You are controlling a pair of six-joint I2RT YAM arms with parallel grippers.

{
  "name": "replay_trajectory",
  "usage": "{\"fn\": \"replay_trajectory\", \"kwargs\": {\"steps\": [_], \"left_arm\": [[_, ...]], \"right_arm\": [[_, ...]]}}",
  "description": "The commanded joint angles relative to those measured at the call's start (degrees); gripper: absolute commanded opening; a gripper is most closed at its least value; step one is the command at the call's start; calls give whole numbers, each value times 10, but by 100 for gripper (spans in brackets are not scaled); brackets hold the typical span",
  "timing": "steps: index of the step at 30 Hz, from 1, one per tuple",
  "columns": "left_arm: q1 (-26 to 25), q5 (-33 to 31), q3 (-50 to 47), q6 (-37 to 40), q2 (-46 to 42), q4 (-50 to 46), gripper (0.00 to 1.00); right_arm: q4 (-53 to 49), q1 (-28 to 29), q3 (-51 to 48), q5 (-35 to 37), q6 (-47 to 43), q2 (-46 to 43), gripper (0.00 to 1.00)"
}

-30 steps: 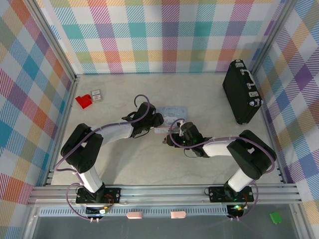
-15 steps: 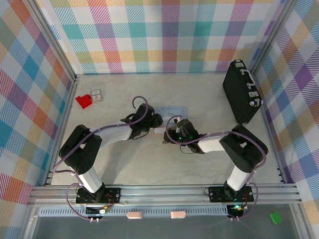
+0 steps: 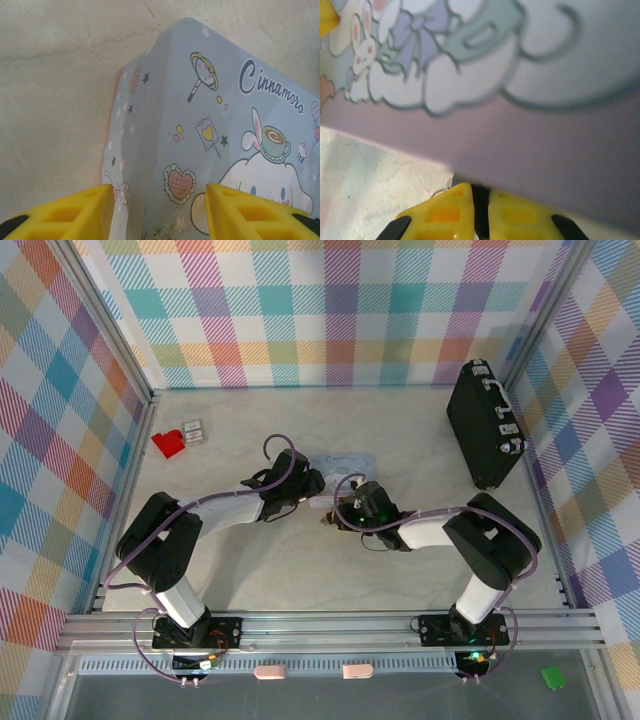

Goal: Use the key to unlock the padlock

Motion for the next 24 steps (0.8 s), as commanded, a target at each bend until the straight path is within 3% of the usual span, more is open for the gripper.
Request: {"fn": "replay_trajectory", "kwargs": {"steps": [1, 16, 24], "left_arm": [[-2, -27, -19, -9, -9, -53, 49], [-21, -21, -28, -24, -4, -29, 48], [-23, 3, -18, 5, -17, -22, 51]], "right_arm": [[0, -10, -27, 7, 32, -28, 8], [66, -74, -57, -63, 120, -71, 7], [-65, -84, -51, -40, 70, -140, 8]]}}
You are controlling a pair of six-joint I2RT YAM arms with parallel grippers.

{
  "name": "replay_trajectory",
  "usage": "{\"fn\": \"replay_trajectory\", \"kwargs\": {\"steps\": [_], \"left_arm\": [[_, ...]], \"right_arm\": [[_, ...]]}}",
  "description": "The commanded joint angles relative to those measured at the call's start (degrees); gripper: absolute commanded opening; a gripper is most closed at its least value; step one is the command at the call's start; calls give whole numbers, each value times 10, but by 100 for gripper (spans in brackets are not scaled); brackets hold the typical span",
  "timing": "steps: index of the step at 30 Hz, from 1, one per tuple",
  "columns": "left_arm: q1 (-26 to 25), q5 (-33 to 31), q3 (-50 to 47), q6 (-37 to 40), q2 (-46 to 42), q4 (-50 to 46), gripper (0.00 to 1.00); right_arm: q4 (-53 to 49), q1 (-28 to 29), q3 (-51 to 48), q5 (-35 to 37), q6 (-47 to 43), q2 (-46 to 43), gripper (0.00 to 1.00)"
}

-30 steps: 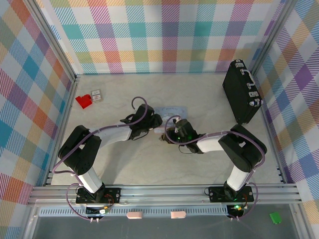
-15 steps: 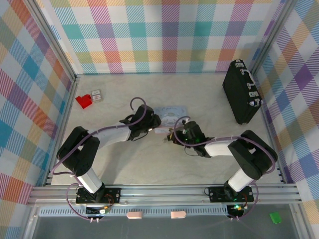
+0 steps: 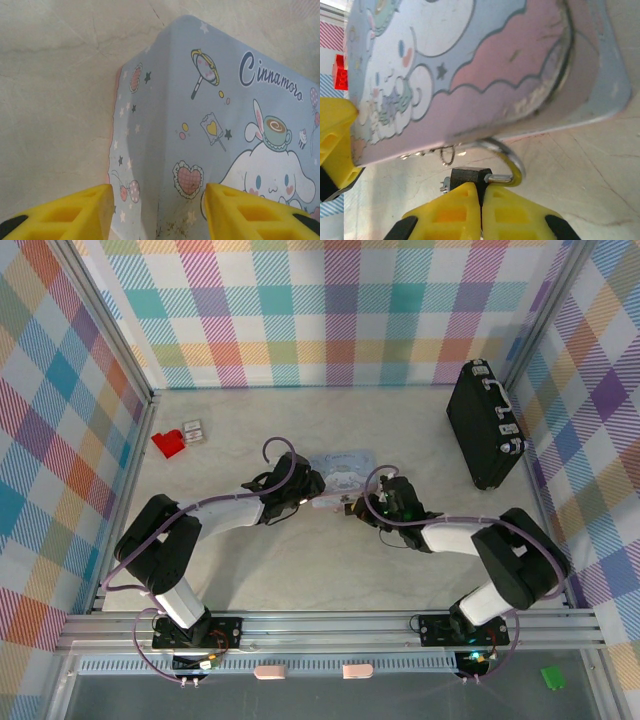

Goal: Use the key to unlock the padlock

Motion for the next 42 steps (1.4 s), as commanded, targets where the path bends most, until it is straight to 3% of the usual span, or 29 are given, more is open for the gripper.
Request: {"fn": "replay_trajectory", "kwargs": {"steps": [1, 6, 13, 17, 20, 24, 25, 28, 29, 31, 36, 42], "left_arm": [[-8, 19, -5, 33, -19, -37, 53], [-3, 6, -36, 99, -104, -51, 61], [22, -36, -143, 159, -256, -67, 63], [34, -83, -183, 188, -333, -106, 65], [41, -163, -190, 221, -383, -149, 69], [44, -353, -190, 273, -423, -175, 75], [44, -403, -196, 293, -425, -157, 83], [61, -498, -230, 402, -404, -22, 86], [70, -499, -252, 461, -388, 59, 87], [108, -438, -275, 537, -342, 174, 90], [213, -298, -274, 528, -224, 269, 91], [257, -185, -319, 542, -104, 475, 94]], "right_arm": [[-69, -2, 1, 12, -40, -50, 8], [-177, -2, 1, -4, -89, -102, 9], [-249, -2, -19, -43, -112, -147, 10], [-291, -2, -19, -27, -129, -182, 21], [-346, -3, -3, 21, -167, -213, 35], [-404, -6, 32, 139, -253, -265, 51], [-408, -7, 40, 175, -279, -280, 56], [-362, -10, 37, 290, -371, -319, 70], [-328, -13, 26, 318, -415, -327, 74], [-261, -39, 2, 371, -476, -334, 79], [-121, -157, -42, 377, -482, -252, 85], [110, -219, -80, 287, -527, -117, 88]]}}
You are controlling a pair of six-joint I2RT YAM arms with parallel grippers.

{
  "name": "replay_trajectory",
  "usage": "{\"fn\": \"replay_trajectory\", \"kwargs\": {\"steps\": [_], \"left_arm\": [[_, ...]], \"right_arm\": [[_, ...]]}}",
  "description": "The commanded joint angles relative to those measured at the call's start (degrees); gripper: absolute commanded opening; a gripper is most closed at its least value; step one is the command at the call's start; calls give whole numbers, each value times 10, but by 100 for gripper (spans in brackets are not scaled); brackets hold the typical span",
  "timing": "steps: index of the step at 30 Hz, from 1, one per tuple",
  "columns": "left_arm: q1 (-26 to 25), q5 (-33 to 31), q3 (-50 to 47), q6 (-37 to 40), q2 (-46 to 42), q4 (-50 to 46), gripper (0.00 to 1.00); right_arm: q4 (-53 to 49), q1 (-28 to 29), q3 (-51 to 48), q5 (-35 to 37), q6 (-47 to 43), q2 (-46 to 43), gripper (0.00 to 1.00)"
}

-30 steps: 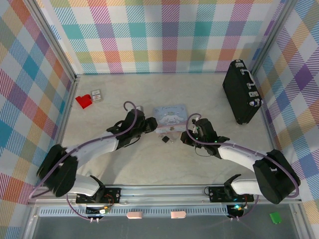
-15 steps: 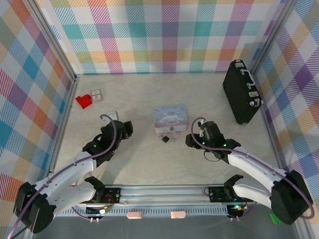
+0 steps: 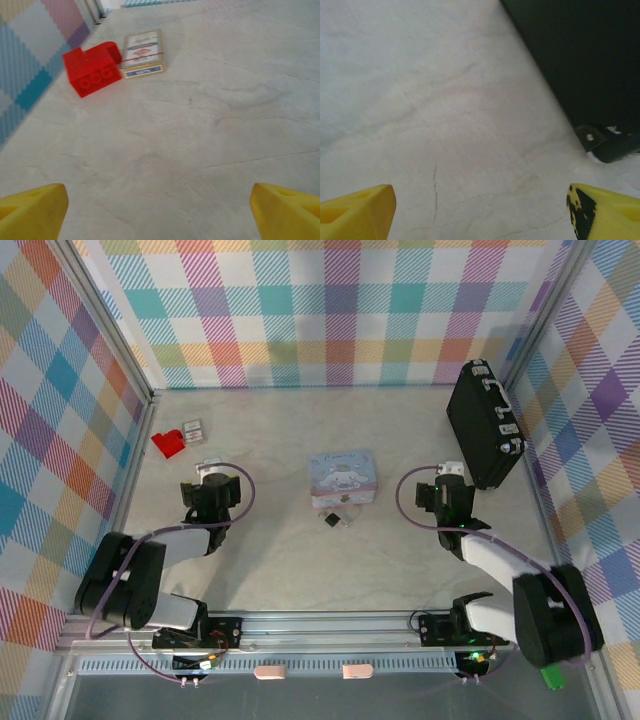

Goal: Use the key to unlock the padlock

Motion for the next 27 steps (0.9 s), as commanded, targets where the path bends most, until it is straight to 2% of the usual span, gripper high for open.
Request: {"fn": "replay_trajectory", "kwargs": {"steps": [1, 2, 4, 6, 7, 8, 9, 10, 11, 12, 27], "left_arm": [[17, 98, -19, 21, 46, 161, 95], [22, 107, -13, 21, 53, 157, 100], [51, 160, -21, -3, 58, 165, 100], [58, 167, -12, -2, 95, 187, 100], [70, 189, 1, -16, 80, 134, 100], [79, 204, 5, -22, 83, 135, 100], [84, 210, 2, -21, 87, 145, 100], [84, 211, 4, -23, 83, 133, 100], [84, 210, 3, -23, 85, 140, 100], [84, 209, 3, -22, 85, 143, 100], [84, 210, 2, -23, 84, 142, 100]], "right_arm": [[208, -34, -13, -64, -45, 49, 88], [222, -43, -12, -86, -52, 57, 88], [290, -82, -24, -154, -50, 85, 89], [317, -122, -20, -206, -22, 132, 88], [344, -130, -22, -225, -17, 159, 89], [361, -132, -19, -235, -20, 177, 89], [306, -132, -4, -255, -27, 169, 89], [295, -133, 8, -263, -33, 173, 88], [303, -132, 10, -264, -34, 177, 89], [287, -132, 12, -264, -34, 170, 100], [281, -128, 17, -259, -36, 173, 99]]}}
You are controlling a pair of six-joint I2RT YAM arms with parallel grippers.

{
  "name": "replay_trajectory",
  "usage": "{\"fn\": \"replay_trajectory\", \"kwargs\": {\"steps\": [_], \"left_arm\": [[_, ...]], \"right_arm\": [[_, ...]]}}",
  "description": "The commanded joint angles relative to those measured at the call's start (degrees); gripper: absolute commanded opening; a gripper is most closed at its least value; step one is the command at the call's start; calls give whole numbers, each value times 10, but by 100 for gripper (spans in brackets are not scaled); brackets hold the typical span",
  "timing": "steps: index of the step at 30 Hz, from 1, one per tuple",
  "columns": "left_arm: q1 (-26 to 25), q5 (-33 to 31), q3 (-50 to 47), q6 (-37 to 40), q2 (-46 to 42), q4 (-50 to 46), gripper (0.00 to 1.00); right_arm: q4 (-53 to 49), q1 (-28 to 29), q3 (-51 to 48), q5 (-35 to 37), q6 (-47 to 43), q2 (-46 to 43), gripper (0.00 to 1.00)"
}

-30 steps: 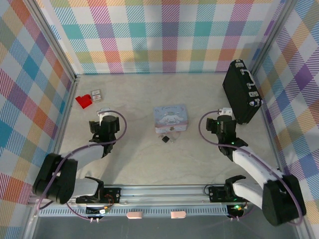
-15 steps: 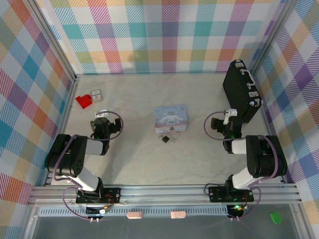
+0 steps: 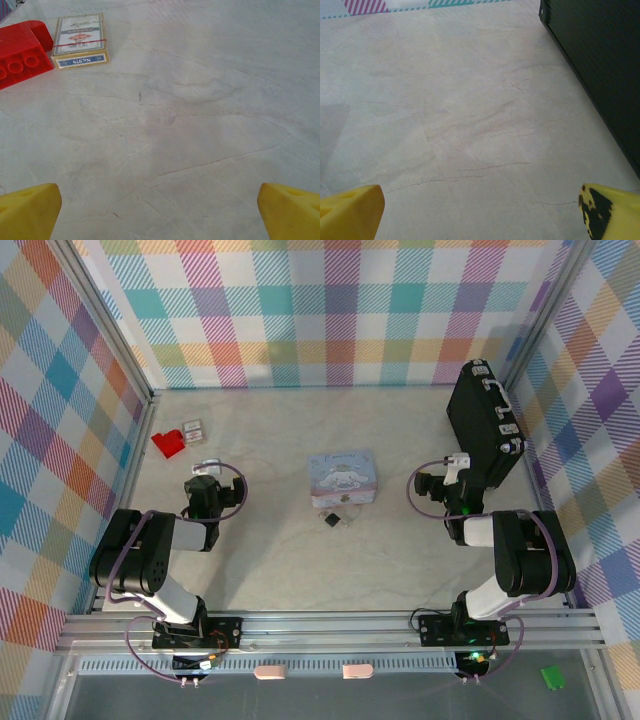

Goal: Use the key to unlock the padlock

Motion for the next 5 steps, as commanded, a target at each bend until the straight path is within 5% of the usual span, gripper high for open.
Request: {"fn": "replay_trajectory", "kwargs": {"steps": [1, 5], "left_arm": [[4, 8, 10, -9, 1, 24, 100], [4, 8, 10, -9, 1, 24, 100]], "right_arm": [[13, 3, 12, -12, -7, -2, 99], [21, 3, 6, -12, -7, -3, 99]]}}
